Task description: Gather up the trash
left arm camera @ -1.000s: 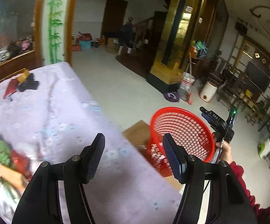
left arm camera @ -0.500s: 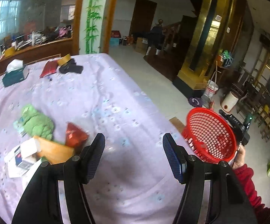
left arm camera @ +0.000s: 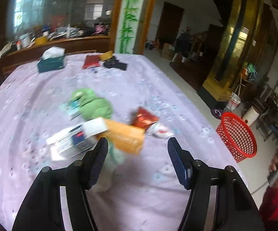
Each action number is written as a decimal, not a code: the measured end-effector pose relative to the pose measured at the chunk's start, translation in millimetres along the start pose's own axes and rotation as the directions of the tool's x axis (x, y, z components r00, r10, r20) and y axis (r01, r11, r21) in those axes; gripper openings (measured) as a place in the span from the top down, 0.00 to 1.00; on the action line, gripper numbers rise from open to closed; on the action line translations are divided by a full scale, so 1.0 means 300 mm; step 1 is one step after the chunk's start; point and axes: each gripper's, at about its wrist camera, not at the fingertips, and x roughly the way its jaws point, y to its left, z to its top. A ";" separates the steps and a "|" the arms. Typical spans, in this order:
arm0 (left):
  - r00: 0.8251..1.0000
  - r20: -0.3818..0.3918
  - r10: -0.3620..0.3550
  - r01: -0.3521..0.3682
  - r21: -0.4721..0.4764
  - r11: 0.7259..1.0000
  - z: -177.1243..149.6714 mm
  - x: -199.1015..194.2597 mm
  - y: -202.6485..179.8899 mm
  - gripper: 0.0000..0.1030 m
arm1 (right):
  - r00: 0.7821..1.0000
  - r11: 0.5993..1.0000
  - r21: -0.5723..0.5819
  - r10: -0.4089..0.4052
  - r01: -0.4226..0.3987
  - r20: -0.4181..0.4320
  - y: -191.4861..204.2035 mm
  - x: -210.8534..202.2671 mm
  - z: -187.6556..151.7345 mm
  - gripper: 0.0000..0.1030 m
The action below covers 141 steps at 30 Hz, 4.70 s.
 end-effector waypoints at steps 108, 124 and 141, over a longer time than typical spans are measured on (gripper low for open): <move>0.980 0.109 0.168 -0.175 0.059 0.983 -0.279 -0.010 0.088 0.71 | 0.916 0.913 -0.240 0.247 -0.330 -0.317 1.050 0.054 -0.629 0.56; 0.979 0.108 0.171 -0.177 0.052 0.983 -0.279 -0.016 0.082 0.71 | 0.912 0.910 -0.239 0.255 -0.339 -0.322 1.053 0.067 -0.633 0.56; 0.976 0.102 0.190 -0.196 0.050 0.979 -0.284 -0.014 0.093 0.71 | 0.908 0.909 -0.233 0.260 -0.344 -0.327 1.043 0.069 -0.632 0.56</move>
